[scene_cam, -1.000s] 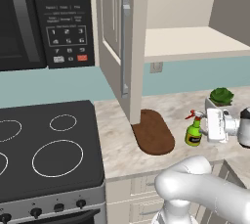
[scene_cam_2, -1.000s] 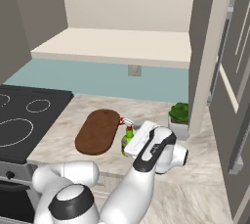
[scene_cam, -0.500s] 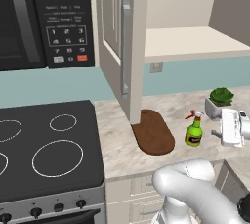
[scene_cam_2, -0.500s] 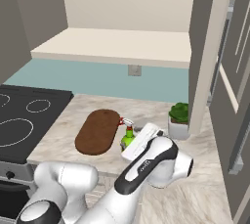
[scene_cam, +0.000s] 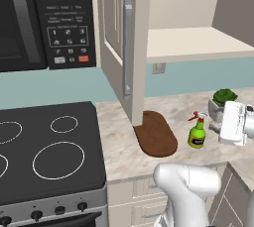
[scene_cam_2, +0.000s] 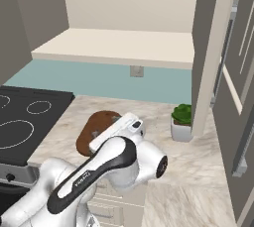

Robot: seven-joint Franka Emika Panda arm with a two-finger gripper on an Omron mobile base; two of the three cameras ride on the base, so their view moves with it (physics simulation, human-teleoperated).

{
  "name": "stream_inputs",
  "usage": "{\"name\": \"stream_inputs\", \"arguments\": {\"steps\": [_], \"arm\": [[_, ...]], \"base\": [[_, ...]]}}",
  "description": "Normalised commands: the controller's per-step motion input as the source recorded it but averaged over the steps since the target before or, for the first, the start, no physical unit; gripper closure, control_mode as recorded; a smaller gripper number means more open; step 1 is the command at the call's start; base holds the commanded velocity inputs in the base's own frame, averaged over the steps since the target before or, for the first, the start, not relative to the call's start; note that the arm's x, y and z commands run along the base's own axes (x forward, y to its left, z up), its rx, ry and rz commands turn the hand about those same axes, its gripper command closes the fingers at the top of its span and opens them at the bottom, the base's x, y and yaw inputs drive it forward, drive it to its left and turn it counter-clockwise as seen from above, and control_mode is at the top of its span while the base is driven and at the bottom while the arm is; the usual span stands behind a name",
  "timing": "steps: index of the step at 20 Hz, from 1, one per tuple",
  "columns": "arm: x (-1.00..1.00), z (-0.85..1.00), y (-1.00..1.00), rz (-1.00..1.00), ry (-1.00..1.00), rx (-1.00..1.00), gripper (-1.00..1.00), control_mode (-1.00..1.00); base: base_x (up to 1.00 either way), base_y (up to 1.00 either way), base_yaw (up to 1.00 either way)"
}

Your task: Grab the spray bottle from the cabinet, then place it next to the cutting board for sanitizing. Then grab the dish brush from the countertop next to the sink and place it next to the cutting board.

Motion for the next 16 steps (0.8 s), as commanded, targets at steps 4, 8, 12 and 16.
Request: {"name": "stream_inputs", "arguments": {"steps": [4, 8, 12, 16], "arm": [[-0.75, 1.0, 0.21, -0.13, 0.08, -0.02, -1.0, -1.0], [-0.51, 1.0, 0.26, -0.19, 0.21, -0.05, -1.0, -1.0], [-0.33, 0.95, 0.02, -0.28, 0.36, 0.0, -1.0, -1.0], [-0.27, 0.64, 0.0, -0.34, 0.37, 0.0, -1.0, -1.0]], "base": [[0.0, 0.0, 0.0], [0.0, 0.0, 0.0], [0.0, 0.0, 0.0], [0.0, 0.0, 0.0]]}}
